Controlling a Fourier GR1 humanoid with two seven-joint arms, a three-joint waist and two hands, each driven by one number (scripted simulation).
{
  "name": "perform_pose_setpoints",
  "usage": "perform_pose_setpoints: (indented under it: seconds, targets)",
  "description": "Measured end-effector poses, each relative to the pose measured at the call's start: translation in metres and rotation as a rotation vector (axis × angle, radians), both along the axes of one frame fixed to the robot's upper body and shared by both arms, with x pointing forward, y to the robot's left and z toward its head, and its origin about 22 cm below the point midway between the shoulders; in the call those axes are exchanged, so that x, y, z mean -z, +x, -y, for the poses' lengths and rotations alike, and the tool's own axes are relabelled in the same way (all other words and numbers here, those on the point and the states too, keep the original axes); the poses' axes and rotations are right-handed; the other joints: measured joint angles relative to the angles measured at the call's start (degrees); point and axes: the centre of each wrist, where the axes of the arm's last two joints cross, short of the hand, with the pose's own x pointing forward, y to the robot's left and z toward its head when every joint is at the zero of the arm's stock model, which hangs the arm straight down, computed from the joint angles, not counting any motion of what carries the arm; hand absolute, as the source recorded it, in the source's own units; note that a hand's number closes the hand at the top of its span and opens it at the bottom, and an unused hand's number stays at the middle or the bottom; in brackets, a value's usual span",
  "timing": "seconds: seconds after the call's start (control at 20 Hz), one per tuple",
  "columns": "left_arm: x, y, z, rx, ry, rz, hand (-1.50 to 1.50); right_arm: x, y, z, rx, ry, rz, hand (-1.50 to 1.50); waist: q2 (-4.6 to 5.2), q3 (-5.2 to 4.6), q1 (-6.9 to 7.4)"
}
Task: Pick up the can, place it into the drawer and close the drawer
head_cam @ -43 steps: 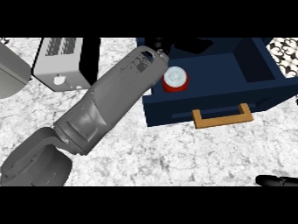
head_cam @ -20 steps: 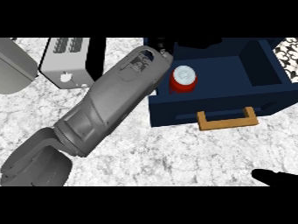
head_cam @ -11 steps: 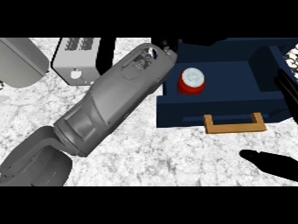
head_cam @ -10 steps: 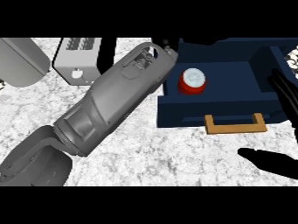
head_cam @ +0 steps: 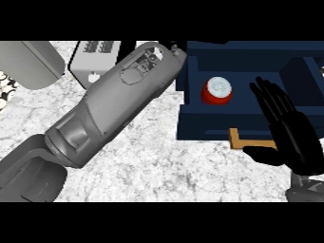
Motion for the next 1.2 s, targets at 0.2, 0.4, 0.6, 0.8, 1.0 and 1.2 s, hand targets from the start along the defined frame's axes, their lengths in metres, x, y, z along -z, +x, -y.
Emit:
perform_pose_setpoints:
  seconds: [0.2, 0.4, 0.6, 0.8, 1.0, 1.2]
  targets:
    - [-0.008, 0.002, -0.019, 0.0, 0.003, -0.005, -1.5, 0.027, 0.015, -0.004, 0.04, 0.01, 0.016, -1.5, -0.1, 0.02, 0.49]
    - [-0.015, 0.003, -0.039, -0.008, 0.007, -0.006, -1.5, 0.04, 0.036, -0.004, 0.068, -0.012, 0.057, -1.5, -0.63, -0.57, 0.93]
    - [-0.019, -0.001, -0.052, -0.009, 0.008, -0.011, -1.5, 0.047, 0.059, -0.002, 0.097, -0.039, 0.08, -1.5, -1.01, -1.03, 1.4]
    - [-0.019, -0.007, -0.064, -0.007, 0.013, -0.015, -1.5, 0.051, 0.077, 0.001, 0.114, -0.072, 0.089, -1.5, -1.21, -1.24, 1.94]
    - [-0.019, -0.01, -0.082, -0.006, 0.012, -0.029, -1.5, 0.055, 0.096, 0.004, 0.138, -0.108, 0.119, -1.5, -1.03, -1.24, 2.54]
    - [-0.016, -0.014, -0.101, -0.01, 0.013, -0.042, -1.5, 0.054, 0.118, 0.003, 0.177, -0.126, 0.152, -1.5, -0.59, -0.99, 2.71]
